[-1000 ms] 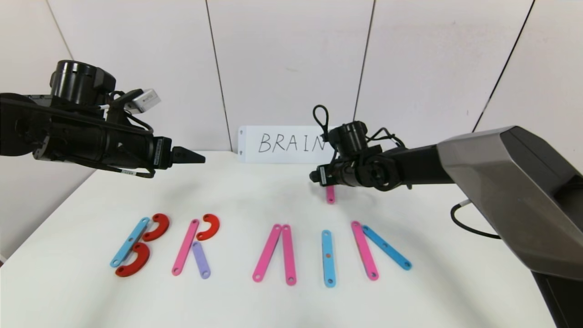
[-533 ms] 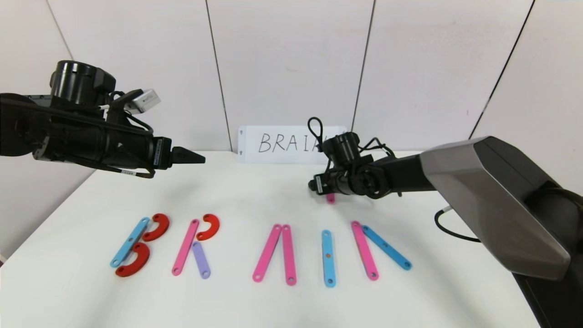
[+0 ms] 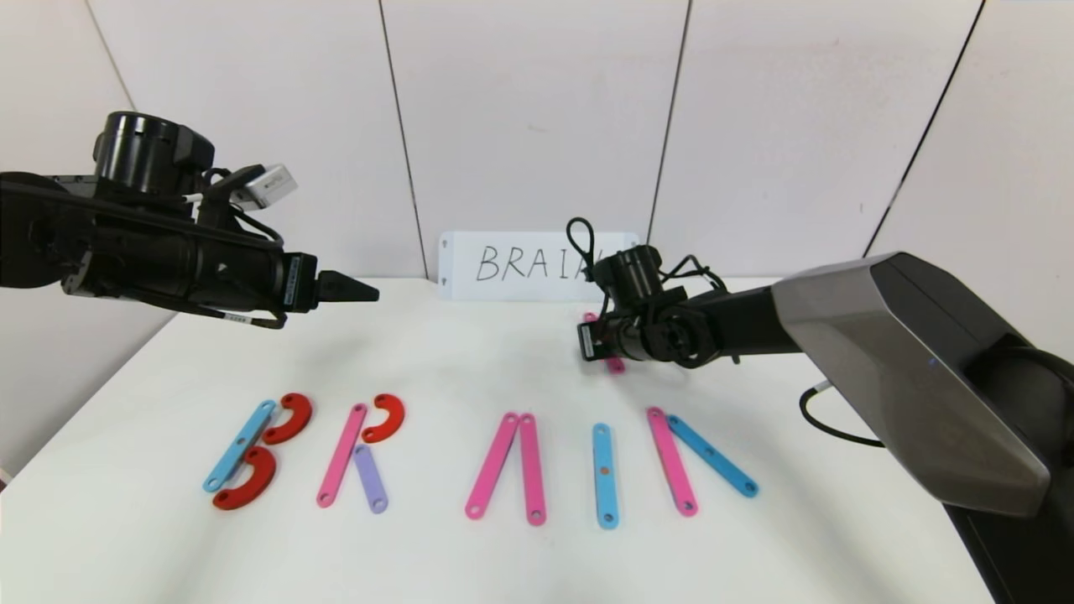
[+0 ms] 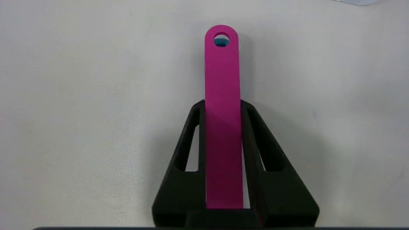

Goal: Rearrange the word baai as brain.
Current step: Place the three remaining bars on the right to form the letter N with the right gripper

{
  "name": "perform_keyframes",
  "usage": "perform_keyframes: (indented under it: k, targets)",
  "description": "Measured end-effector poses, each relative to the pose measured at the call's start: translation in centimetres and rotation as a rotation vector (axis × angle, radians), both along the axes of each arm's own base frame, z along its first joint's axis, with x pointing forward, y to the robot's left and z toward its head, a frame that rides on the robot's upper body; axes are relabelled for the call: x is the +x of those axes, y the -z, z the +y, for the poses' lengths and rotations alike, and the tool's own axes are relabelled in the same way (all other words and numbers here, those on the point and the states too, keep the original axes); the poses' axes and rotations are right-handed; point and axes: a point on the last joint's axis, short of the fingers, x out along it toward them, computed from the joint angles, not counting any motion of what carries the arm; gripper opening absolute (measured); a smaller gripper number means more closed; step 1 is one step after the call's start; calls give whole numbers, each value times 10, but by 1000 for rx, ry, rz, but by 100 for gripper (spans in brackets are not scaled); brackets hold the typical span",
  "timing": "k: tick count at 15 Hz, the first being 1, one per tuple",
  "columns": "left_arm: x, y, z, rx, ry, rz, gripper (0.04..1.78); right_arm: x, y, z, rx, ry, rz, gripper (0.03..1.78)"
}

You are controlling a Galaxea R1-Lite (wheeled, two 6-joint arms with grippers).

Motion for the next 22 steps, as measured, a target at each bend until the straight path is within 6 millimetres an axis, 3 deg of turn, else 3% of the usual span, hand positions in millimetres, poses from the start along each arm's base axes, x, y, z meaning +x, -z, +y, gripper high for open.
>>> perform_keyframes:
  k: [8,15,22]
  targets:
    - [-1,0,-1,0,3,0,173,-9,-15,-11,27,36,10,30]
    - [-3,-2,-1,-1,5,-4,173,-51,-45,-60,63,227,51,30]
    - [-4,-3,-1,-1,5,-9,173,-97,-35,-107,59,306,129,30]
